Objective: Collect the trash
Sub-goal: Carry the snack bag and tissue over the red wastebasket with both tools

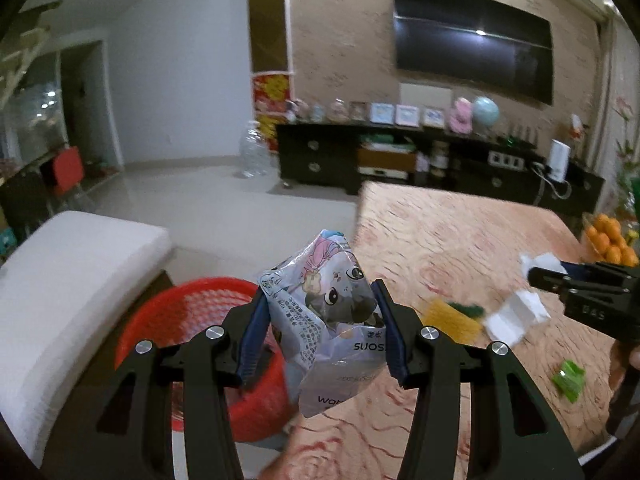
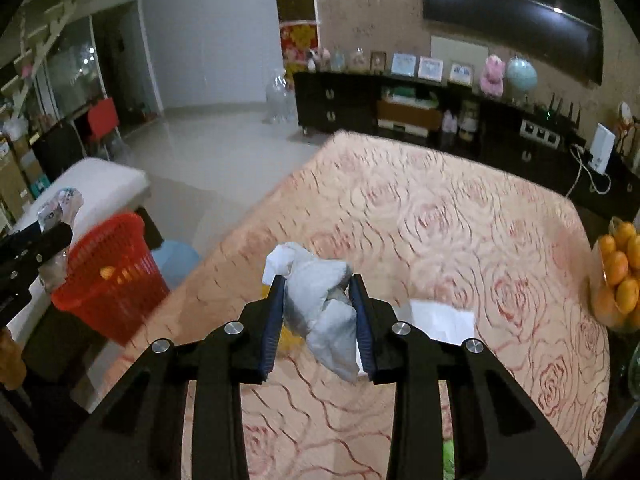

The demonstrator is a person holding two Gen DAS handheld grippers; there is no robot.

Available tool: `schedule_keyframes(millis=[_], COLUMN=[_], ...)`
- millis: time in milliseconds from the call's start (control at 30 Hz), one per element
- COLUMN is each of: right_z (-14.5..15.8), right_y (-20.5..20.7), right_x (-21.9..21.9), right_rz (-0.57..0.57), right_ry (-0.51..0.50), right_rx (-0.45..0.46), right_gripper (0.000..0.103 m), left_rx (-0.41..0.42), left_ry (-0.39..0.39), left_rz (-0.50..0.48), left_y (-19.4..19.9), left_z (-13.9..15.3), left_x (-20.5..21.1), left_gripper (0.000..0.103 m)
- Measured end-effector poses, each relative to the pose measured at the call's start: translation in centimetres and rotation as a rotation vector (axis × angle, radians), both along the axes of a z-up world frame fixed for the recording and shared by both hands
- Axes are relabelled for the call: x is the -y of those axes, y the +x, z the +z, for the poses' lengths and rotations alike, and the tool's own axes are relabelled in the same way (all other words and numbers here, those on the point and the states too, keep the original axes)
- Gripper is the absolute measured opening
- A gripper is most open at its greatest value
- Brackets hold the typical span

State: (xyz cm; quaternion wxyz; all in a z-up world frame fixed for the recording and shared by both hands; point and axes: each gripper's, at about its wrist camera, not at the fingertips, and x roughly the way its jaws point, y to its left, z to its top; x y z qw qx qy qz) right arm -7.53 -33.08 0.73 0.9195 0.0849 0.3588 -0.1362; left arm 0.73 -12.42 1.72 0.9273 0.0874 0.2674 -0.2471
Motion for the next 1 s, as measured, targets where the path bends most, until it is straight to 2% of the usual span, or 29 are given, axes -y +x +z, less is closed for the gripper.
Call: schedule_keyframes(millis=[233,367,533,800,1000], right_z=[2.4,2.8,2.8,3.5,5.1], right_y=[2.6,4.3,6.6,10.2,12.9], right_x=[-2.1,-3.3,-4.9,-8.6,-11.7], right_rz=[0.027,0.043,0.068,0.17,0.272], right_ry=[-0.011,-0.012,-0.015,0.023,0.022], right_rx=[0.068,0.084,0.082,0.083,0.096], right_gripper=[0.032,0.032,0.032,0.032,0.032], left_rx=[0.074,0.097,0.044,0.01,-0.006], left_ry=[0.019,0.028,0.048,-0.004,-0.005], left_rz=[0.107,0.166,0.21,0.266,0.301], left_y=[3.0,4.4,6.4,7.7,8.4], left_z=[3.4,3.2,1.1,1.4,1.0], left_x=[-2.8,-4.1,-5.6,-8.5,-9.9], left_gripper=[0.048,0.048,0.048,0.048,0.048])
